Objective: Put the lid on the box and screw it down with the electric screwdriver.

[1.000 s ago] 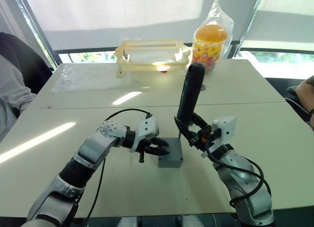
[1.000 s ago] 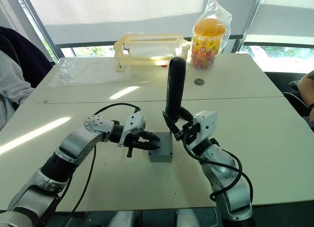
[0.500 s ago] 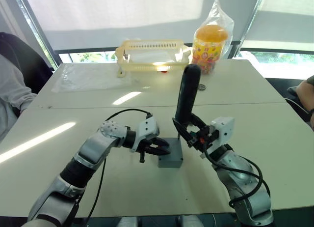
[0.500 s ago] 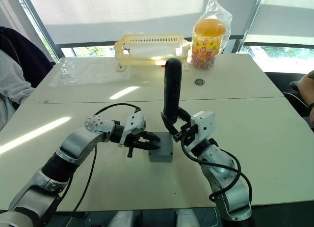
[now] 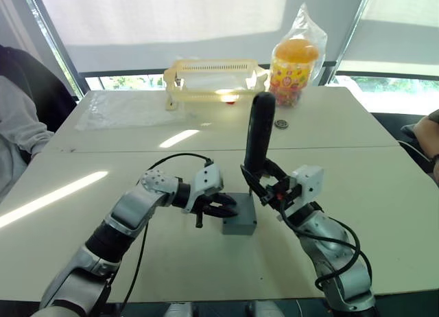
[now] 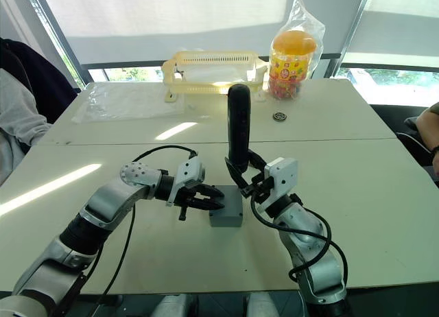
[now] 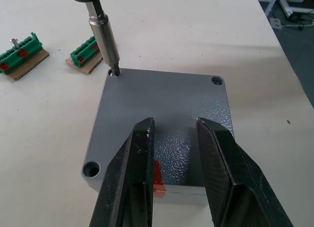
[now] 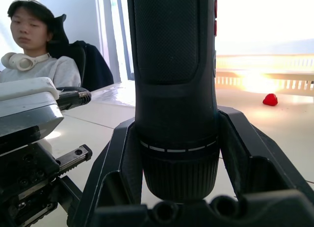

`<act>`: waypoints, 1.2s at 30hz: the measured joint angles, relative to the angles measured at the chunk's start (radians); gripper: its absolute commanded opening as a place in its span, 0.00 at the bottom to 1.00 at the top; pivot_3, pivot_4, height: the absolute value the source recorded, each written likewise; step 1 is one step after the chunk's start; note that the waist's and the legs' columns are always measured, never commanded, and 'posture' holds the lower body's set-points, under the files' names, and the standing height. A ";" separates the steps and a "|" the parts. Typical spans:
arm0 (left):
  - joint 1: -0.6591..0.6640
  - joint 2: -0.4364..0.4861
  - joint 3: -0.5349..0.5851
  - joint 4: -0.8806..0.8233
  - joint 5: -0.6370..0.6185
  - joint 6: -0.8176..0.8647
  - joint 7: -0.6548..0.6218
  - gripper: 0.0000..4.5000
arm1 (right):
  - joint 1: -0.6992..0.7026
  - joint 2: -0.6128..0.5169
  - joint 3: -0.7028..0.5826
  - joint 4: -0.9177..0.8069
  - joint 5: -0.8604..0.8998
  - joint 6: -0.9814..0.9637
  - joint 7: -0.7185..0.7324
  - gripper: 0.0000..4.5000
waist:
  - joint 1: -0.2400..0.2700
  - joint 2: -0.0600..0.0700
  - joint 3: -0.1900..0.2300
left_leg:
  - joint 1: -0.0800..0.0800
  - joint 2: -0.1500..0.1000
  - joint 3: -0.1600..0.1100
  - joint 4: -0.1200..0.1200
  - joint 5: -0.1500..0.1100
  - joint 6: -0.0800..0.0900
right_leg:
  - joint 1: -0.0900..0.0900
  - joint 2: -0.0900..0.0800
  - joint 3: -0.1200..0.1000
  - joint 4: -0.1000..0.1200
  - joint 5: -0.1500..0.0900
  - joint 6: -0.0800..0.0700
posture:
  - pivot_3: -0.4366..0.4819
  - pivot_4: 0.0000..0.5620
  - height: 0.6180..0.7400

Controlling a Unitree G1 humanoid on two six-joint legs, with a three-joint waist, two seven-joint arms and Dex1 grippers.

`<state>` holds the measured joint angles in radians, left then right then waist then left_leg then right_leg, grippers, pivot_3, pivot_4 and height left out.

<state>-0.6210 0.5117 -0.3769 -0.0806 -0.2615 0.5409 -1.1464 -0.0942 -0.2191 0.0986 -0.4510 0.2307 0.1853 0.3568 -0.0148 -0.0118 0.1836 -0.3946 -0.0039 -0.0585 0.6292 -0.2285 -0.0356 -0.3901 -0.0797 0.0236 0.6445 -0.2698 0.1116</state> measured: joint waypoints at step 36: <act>-0.002 -0.001 -0.035 0.004 0.055 -0.048 -0.006 0.29 | 0.060 -0.019 0.004 -0.007 0.005 -0.008 0.007 0.40 | 0.003 -0.006 -0.017 | 0.001 0.001 -0.001 -0.004 0.000 0.000 | 0.004 -0.001 -0.001 -0.011 -0.003 -0.004 | 0.48 0.27 1.00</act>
<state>-0.6230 0.5109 -0.4120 -0.0767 -0.2065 0.4933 -1.1528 -0.0338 -0.2377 0.1023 -0.4582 0.2353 0.1774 0.3635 -0.0121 -0.0181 0.1663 -0.3933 -0.0030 -0.0591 0.6250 -0.2288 -0.0356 -0.3856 -0.0804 0.0227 0.6339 -0.2727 0.1079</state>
